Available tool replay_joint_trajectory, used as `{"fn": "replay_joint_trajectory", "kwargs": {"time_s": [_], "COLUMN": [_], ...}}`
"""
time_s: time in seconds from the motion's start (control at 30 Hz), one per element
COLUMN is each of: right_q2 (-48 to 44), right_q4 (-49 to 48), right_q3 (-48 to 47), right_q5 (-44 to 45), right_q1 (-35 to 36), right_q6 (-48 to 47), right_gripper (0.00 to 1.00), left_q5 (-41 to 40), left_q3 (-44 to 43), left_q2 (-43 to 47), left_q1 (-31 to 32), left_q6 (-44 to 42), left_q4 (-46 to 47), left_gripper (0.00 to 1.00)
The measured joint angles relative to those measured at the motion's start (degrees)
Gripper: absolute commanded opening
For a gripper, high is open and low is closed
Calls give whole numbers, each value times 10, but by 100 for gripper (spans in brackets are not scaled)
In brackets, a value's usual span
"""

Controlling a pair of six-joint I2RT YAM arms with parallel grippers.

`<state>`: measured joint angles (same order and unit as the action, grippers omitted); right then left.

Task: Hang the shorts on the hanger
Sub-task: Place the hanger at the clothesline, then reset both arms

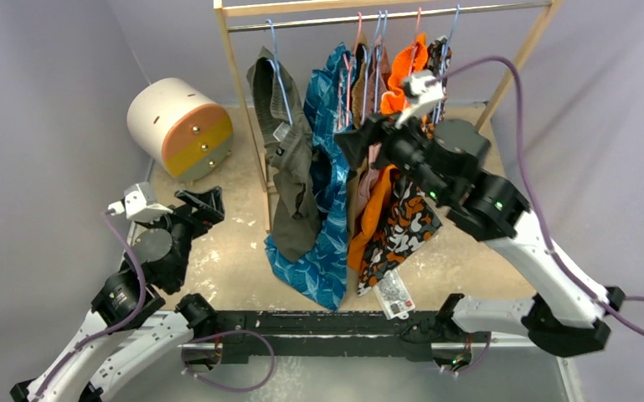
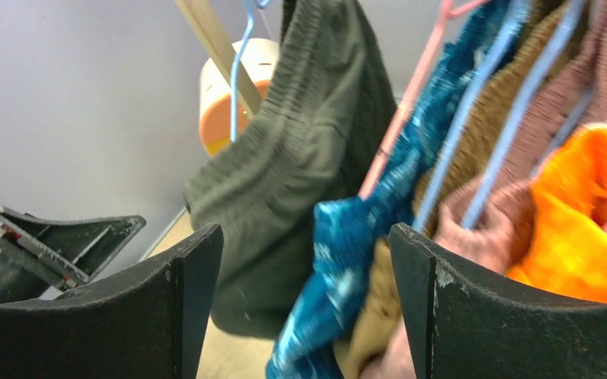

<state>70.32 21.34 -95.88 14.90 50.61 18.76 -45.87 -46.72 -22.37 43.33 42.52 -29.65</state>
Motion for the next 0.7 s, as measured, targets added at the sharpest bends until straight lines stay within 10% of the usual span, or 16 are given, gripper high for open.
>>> {"fn": "replay_joint_trajectory", "kwargs": {"time_s": [0.7], "right_q2": [-267], "right_q4": [44], "right_q3": [221], "right_q5": [197], "right_q1": [0], "right_q6": [79], "right_gripper": [99], "left_q5": [-43], "left_q3": [16], "left_q2": [-72], "left_q1": [0], "left_q6": [108], "left_q4": [-149], "left_gripper": [98]}}
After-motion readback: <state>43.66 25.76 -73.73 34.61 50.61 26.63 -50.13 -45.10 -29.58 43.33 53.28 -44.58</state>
